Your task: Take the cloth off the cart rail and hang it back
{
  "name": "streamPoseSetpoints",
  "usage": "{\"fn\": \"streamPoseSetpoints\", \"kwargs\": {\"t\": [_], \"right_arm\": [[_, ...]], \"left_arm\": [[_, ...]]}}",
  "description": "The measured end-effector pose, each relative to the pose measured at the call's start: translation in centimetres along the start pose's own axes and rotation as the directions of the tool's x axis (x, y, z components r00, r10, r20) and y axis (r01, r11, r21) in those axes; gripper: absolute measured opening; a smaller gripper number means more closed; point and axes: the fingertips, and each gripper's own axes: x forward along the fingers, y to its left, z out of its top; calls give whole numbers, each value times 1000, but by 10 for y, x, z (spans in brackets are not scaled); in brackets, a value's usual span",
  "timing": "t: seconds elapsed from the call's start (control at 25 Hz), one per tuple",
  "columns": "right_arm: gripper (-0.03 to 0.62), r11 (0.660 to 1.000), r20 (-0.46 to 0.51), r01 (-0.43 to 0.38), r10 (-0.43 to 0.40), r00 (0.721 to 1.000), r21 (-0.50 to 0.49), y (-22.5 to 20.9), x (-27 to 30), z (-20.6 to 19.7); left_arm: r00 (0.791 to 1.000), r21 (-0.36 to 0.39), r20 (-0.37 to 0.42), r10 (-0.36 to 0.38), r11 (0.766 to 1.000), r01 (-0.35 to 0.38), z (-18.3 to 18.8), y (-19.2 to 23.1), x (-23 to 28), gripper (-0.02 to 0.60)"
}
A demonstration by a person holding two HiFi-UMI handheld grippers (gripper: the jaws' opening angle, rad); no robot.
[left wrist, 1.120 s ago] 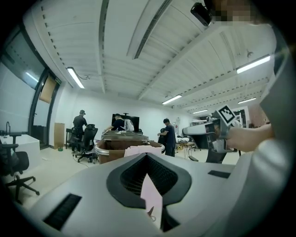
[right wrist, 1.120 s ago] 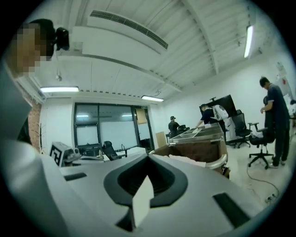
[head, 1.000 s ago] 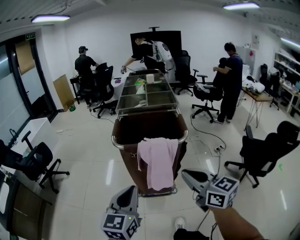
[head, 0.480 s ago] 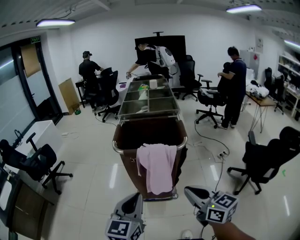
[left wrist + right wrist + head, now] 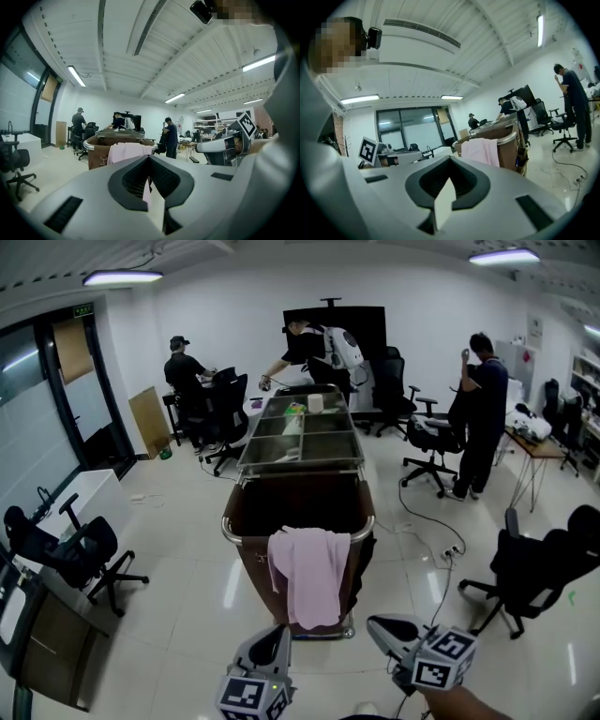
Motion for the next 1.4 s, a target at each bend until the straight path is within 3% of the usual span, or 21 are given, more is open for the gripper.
{"fn": "streamPoseSetpoints", "kwargs": {"t": [1.4], "right_arm": [[8,998,-17,-16,15,1000,-64,4,19,1]], "left_arm": [[1000,48,-18,17,999,-16,-5,3,-7,0]]}}
